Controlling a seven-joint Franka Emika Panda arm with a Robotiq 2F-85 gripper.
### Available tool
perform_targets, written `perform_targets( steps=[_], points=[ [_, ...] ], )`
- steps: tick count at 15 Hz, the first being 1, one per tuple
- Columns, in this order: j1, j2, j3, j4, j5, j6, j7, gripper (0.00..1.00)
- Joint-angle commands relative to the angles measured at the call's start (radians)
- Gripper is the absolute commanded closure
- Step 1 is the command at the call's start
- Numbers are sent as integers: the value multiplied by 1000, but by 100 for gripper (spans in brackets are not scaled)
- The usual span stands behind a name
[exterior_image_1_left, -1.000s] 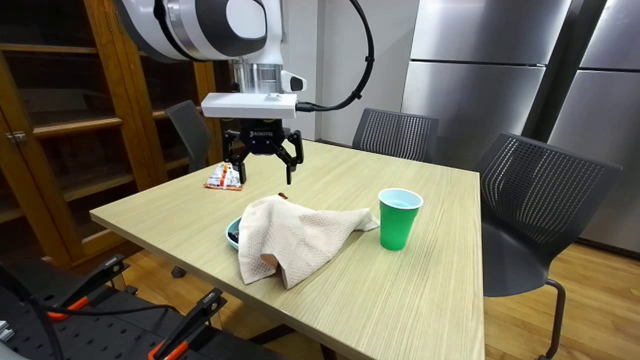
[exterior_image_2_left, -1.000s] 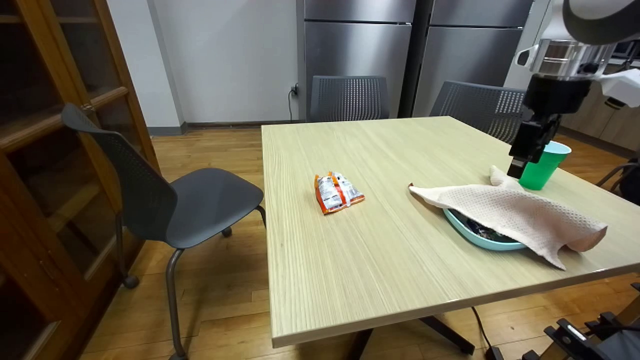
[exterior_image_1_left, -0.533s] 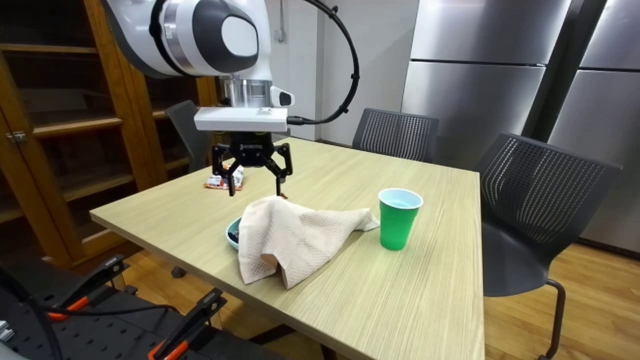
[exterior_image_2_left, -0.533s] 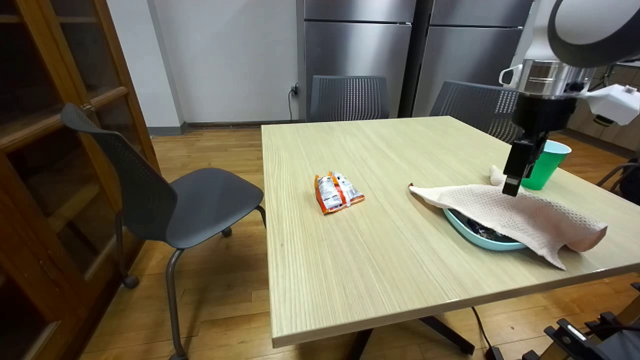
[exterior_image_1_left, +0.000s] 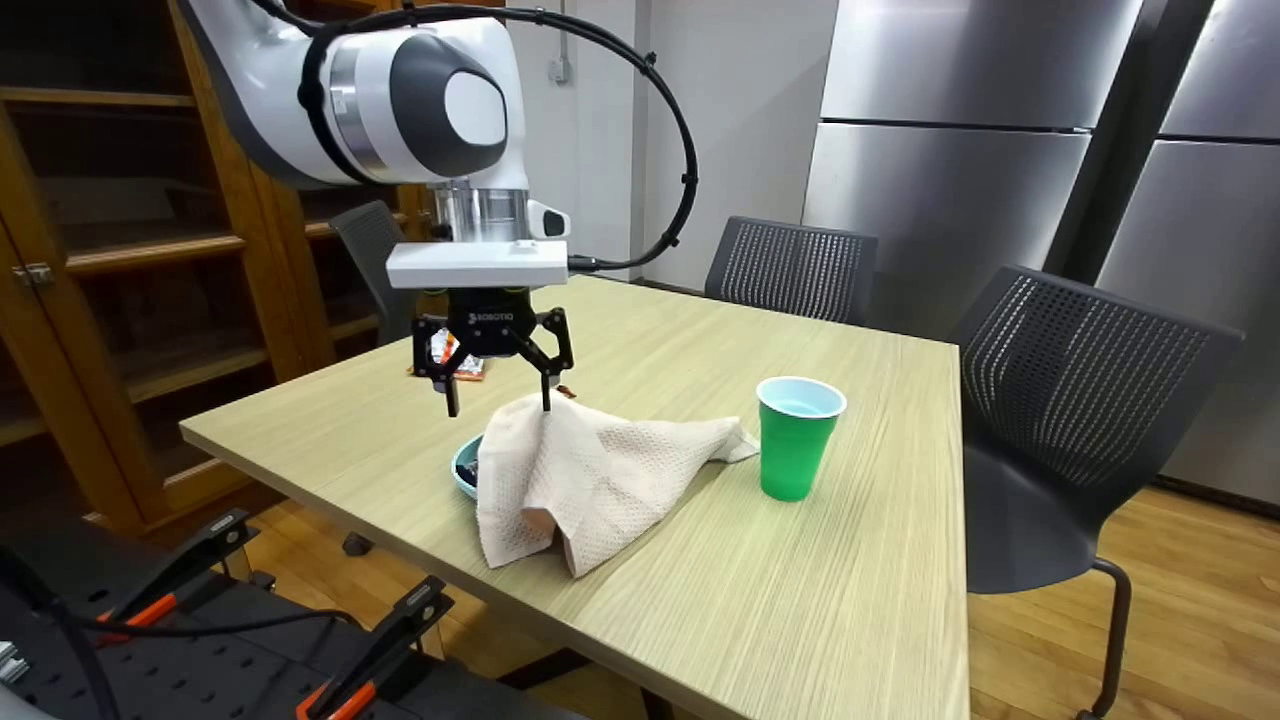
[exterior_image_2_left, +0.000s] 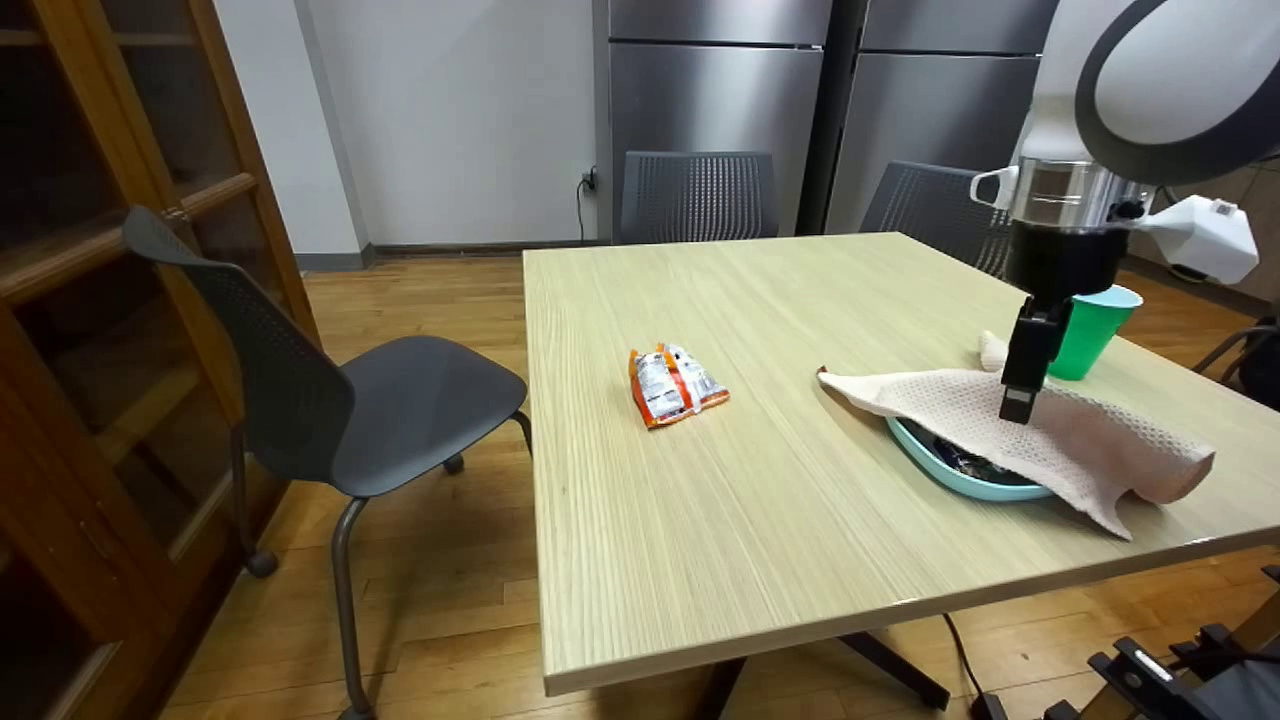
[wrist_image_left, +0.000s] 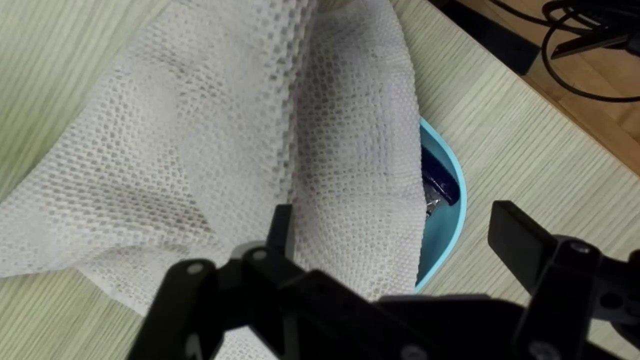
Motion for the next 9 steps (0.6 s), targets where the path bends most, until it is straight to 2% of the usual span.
perform_targets(
  steps=[1, 9],
  points=[
    [7, 19, 21, 18, -27, 12, 11, 0],
    [12, 62, 75, 40, 26, 75, -41, 0]
  ],
)
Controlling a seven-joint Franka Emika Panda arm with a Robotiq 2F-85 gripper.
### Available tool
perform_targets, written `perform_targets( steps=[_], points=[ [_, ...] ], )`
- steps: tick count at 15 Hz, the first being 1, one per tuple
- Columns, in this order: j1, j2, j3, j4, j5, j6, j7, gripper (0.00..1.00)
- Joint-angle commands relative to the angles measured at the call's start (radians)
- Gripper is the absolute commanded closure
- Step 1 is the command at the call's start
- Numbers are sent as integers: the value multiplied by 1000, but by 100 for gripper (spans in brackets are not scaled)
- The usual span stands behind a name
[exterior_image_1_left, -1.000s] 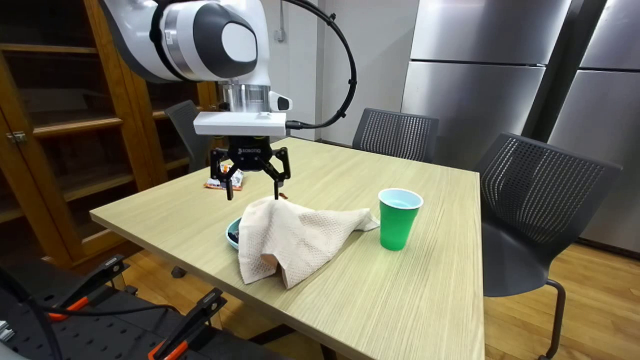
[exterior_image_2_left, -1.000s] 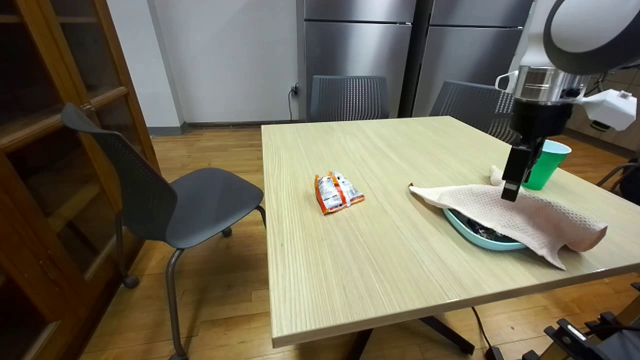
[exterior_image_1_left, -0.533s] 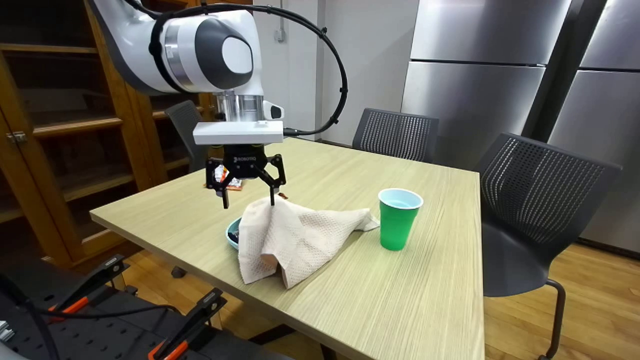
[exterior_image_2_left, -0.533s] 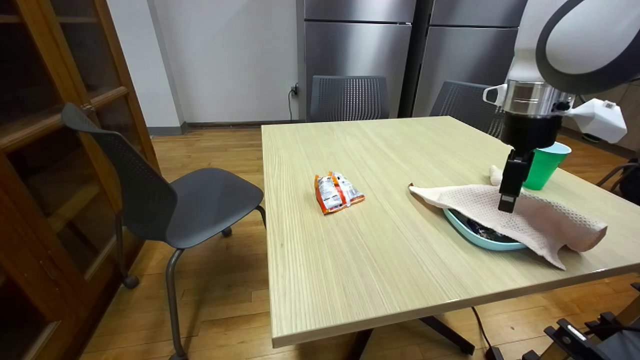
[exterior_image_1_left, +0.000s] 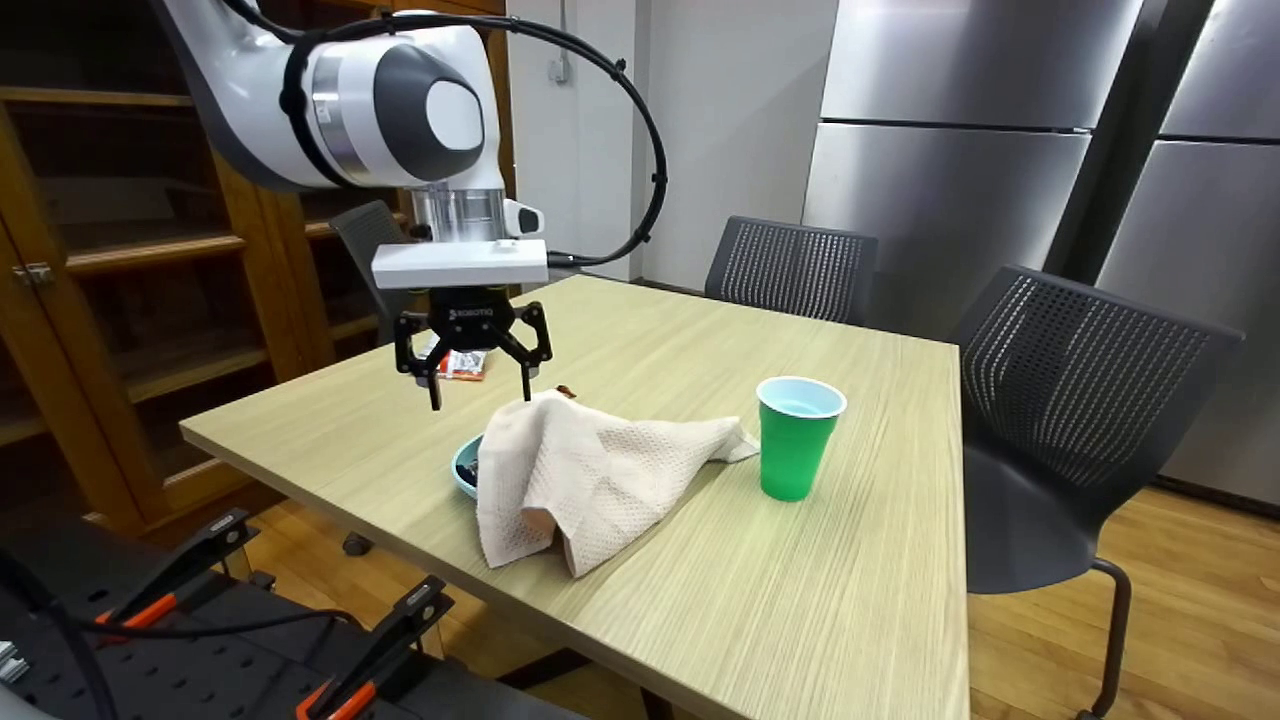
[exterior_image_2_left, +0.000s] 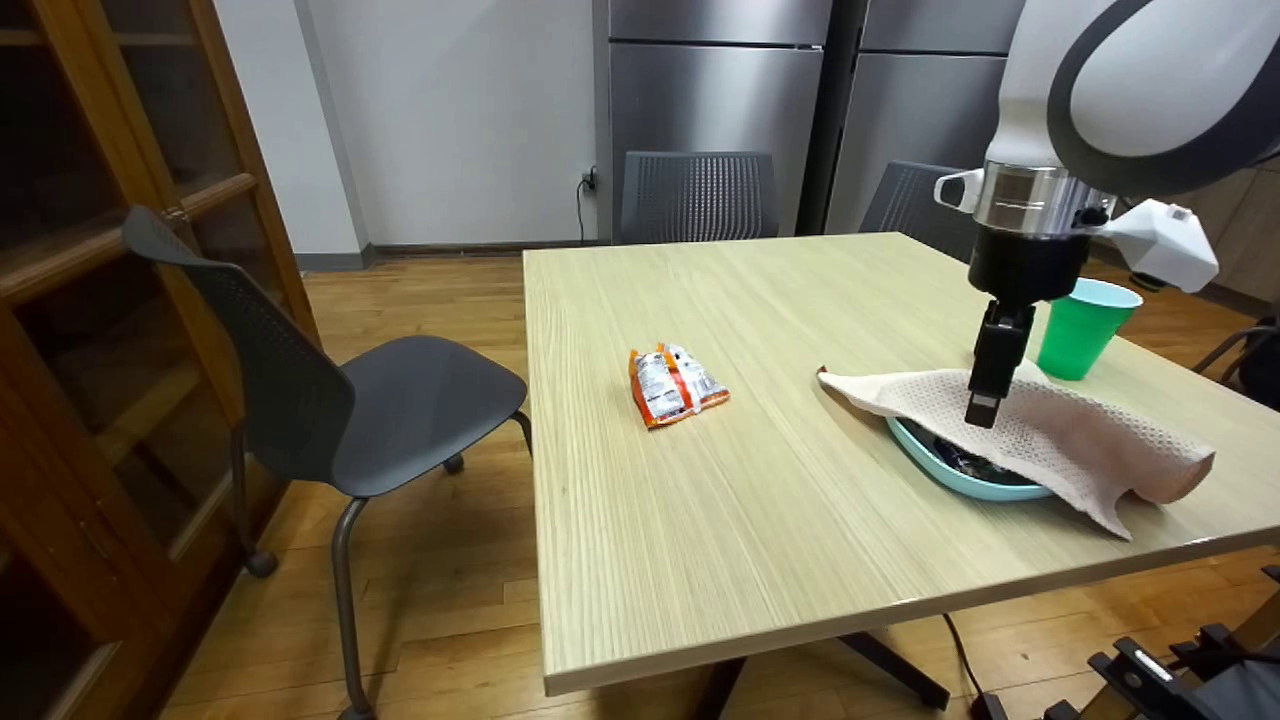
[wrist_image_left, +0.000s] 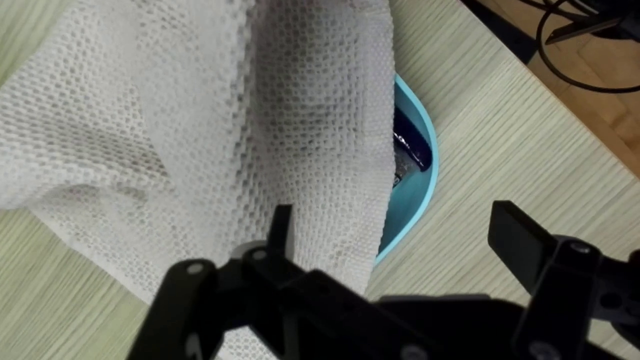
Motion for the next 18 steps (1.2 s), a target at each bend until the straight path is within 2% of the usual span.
perform_targets(
  steps=[1, 8, 9, 18],
  points=[
    [-12, 57, 37, 39, 44, 52, -49, 0],
    [-73, 160, 136, 93, 164, 110, -153, 0],
    [-41, 130, 104, 64, 117, 95, -87, 0],
    [-69, 156, 128, 85, 140, 102, -122, 0]
  ],
)
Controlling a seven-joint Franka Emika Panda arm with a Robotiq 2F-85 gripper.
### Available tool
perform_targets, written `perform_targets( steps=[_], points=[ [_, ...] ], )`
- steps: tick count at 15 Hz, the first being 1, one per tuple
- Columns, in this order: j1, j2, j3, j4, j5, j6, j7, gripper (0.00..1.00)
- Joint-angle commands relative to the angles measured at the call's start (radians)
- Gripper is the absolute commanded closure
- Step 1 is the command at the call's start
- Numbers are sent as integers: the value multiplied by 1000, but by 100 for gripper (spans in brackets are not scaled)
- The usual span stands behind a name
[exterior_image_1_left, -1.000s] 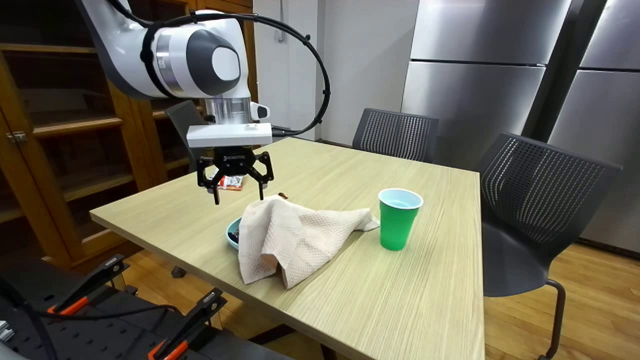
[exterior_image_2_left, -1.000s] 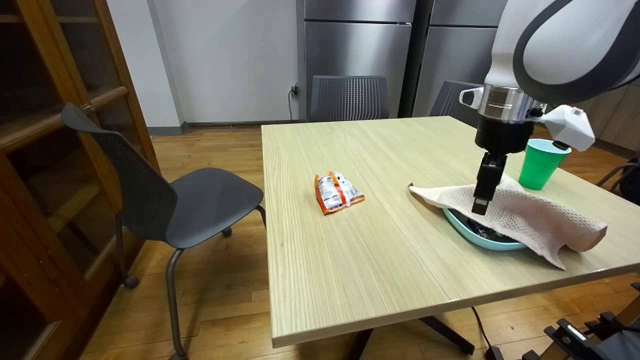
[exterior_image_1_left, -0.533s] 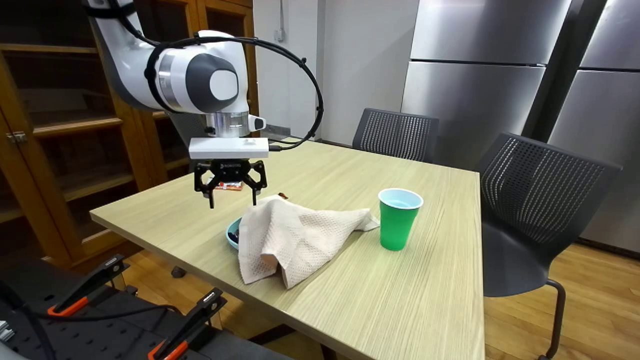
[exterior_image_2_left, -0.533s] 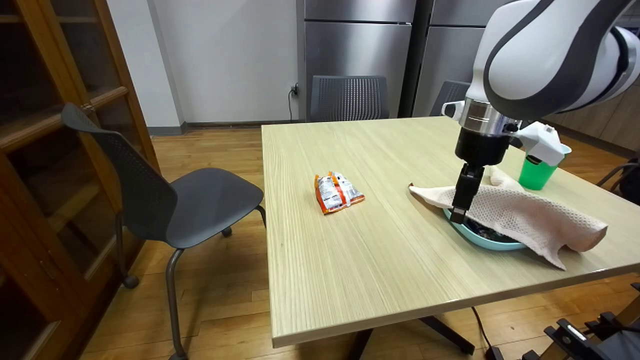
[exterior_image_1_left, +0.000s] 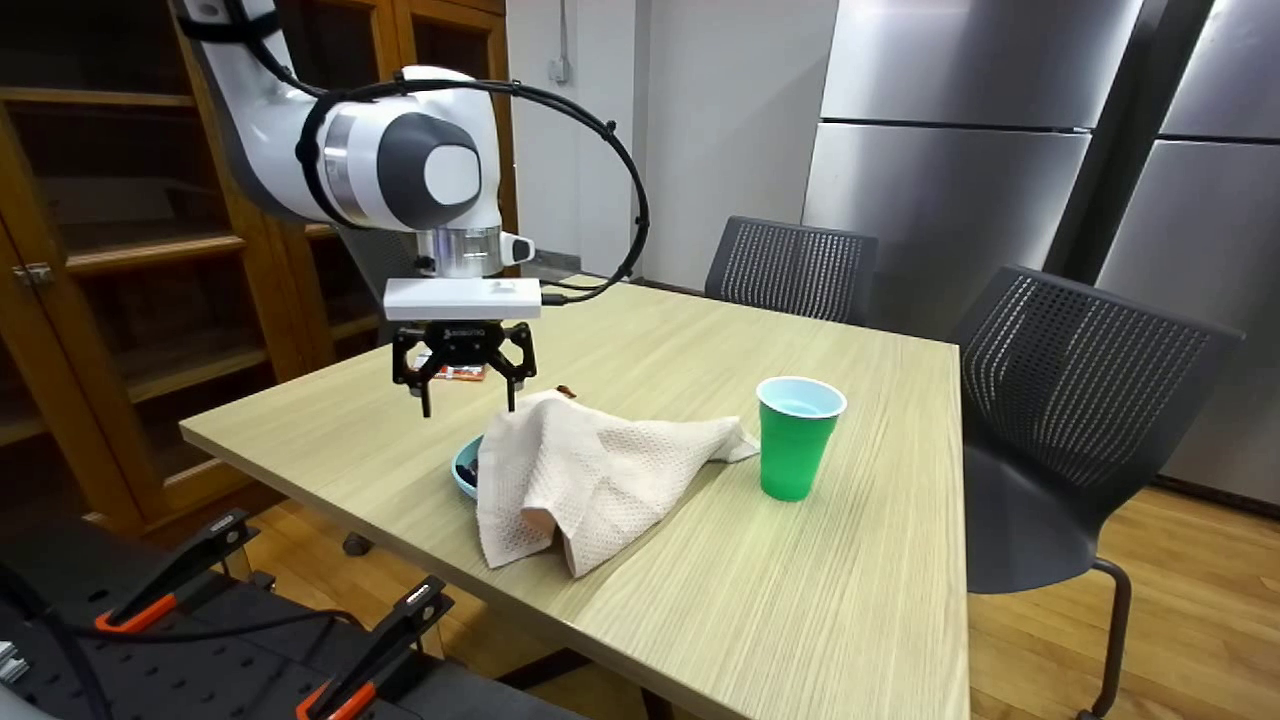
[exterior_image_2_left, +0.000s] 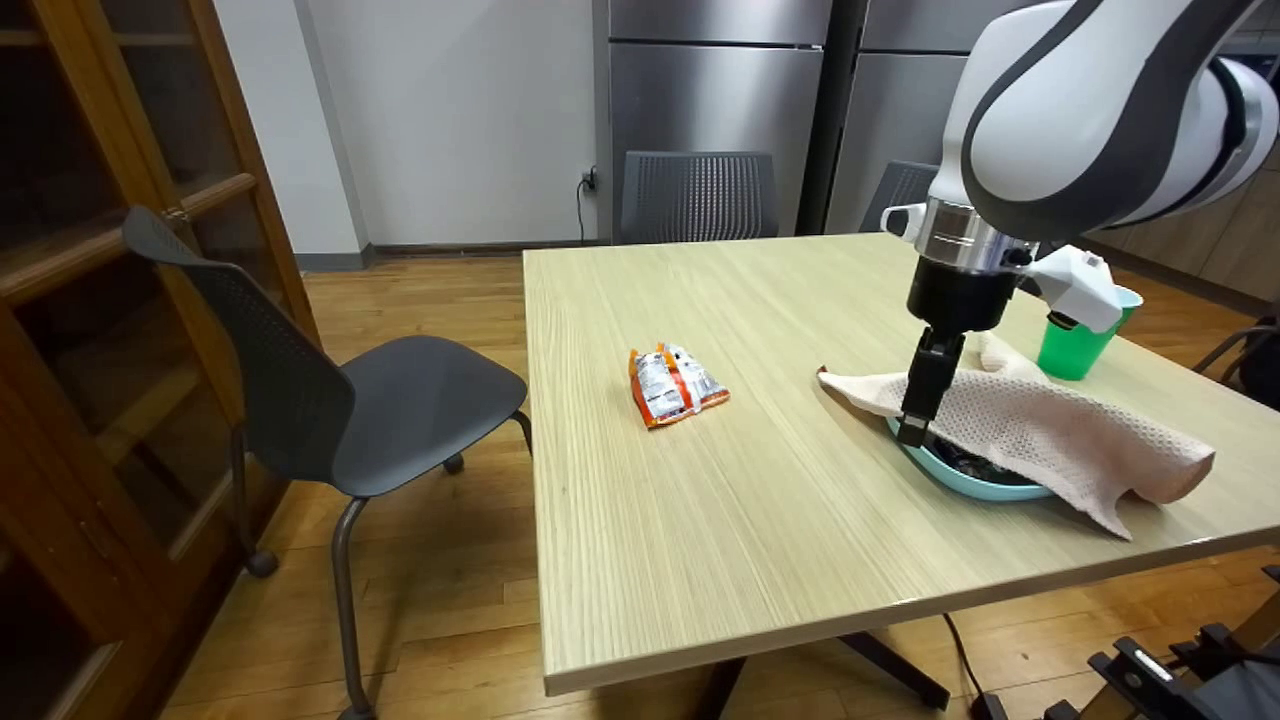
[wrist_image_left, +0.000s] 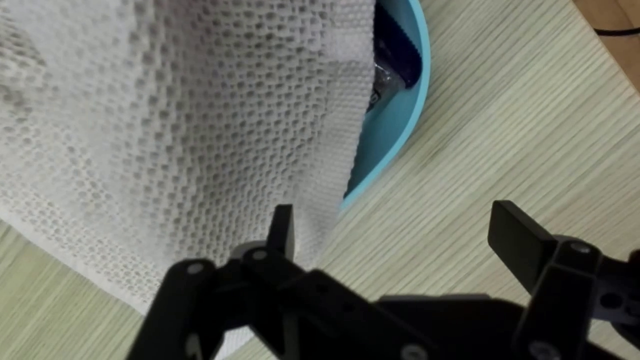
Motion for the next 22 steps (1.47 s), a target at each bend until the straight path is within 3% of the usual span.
perform_targets(
  steps=[1, 20, 21, 22],
  points=[
    [-26, -6, 17, -5, 4, 4, -9, 0],
    [-31, 31, 4, 20, -23, 46, 16, 0],
    [-30, 32, 3, 20, -24, 48, 18, 23],
    [-30, 32, 3, 20, -25, 49, 18, 26]
  ],
)
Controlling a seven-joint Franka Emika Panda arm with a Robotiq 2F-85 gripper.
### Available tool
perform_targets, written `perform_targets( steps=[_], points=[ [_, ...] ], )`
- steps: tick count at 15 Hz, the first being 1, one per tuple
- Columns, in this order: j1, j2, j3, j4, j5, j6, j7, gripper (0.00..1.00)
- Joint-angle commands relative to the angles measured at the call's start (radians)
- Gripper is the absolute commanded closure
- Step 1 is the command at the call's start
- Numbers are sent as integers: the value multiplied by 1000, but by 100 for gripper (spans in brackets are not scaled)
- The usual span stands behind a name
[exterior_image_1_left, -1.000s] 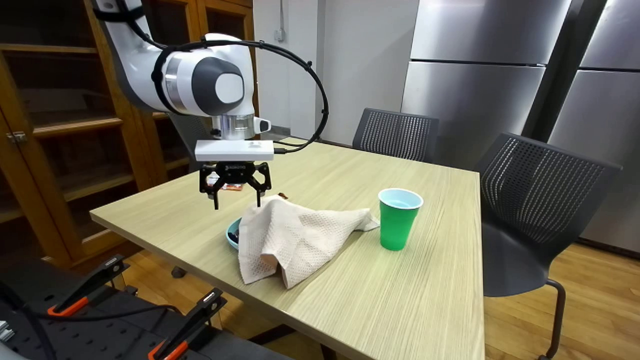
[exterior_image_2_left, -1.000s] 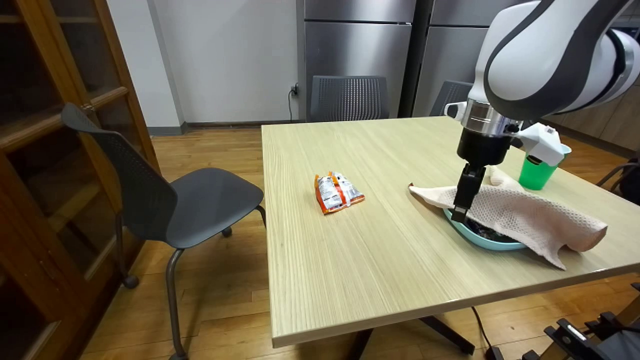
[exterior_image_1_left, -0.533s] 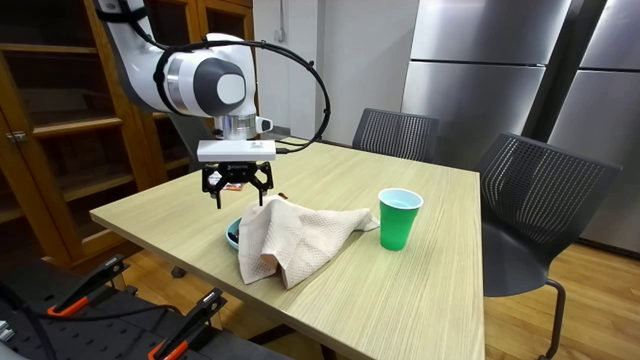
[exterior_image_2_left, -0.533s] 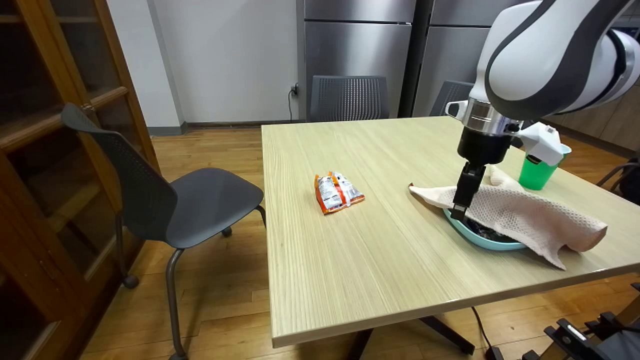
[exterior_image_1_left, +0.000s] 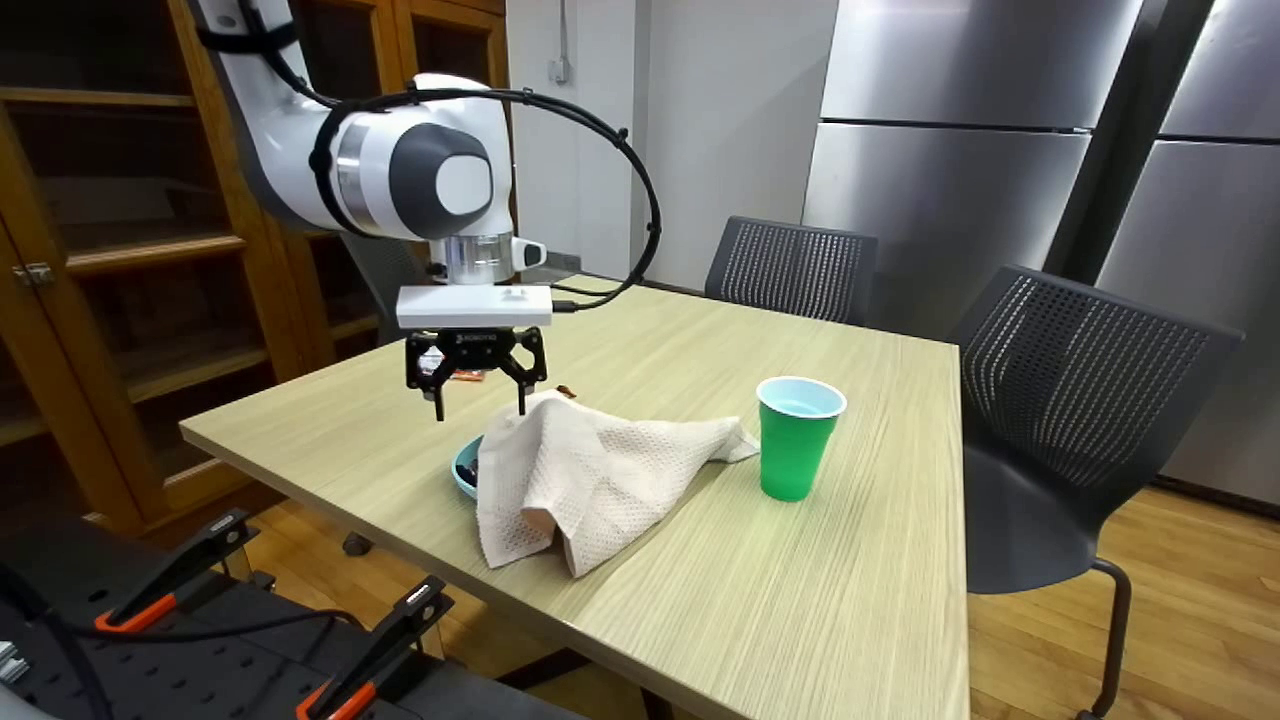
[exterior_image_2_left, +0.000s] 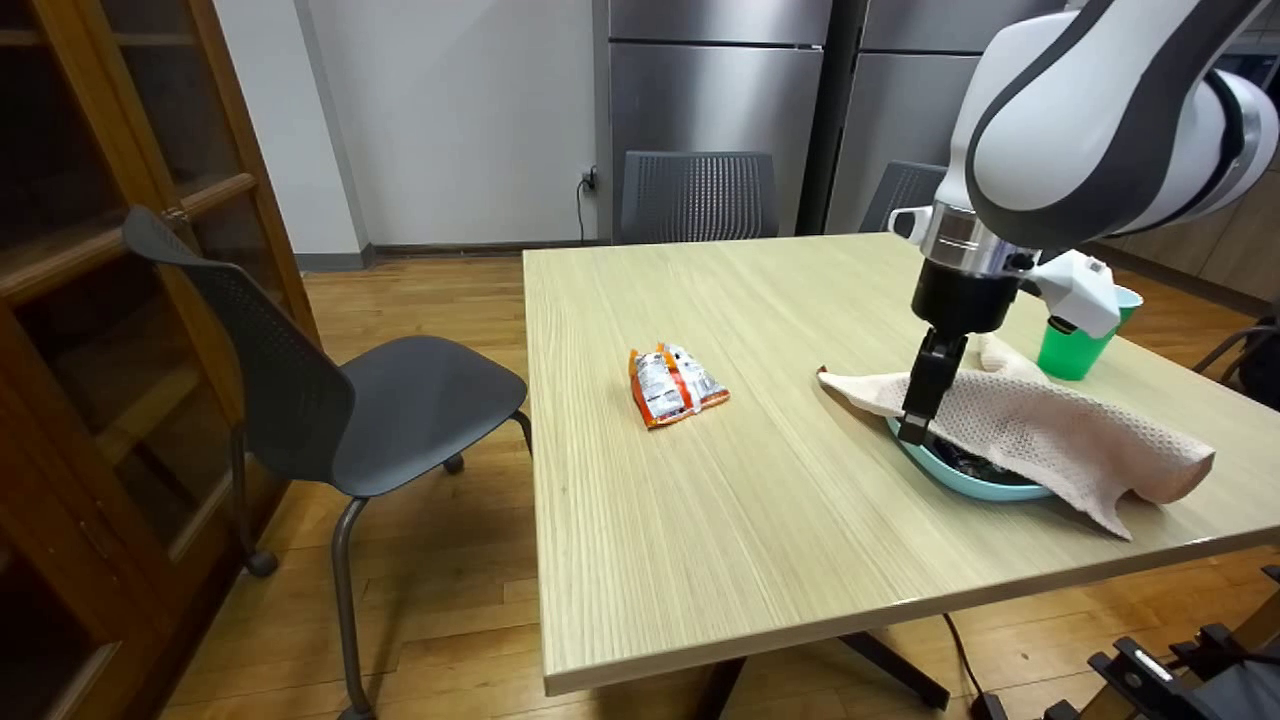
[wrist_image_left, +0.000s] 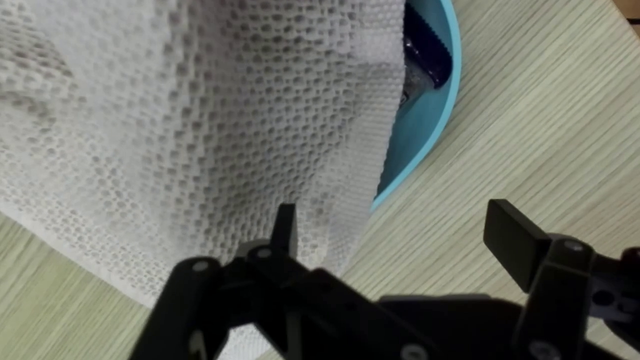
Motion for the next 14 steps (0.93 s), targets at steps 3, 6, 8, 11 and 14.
perform_targets(
  steps=[3, 6, 8, 11, 14],
  points=[
    [-4, 9, 4, 11, -20, 17, 17, 51],
    [-4, 8, 4, 10, -21, 20, 18, 73],
    [-5, 7, 5, 9, -20, 23, 17, 89],
    [-7, 5, 6, 6, -19, 30, 16, 100],
    [2, -4, -8, 4, -34, 24, 28, 74]
  ],
)
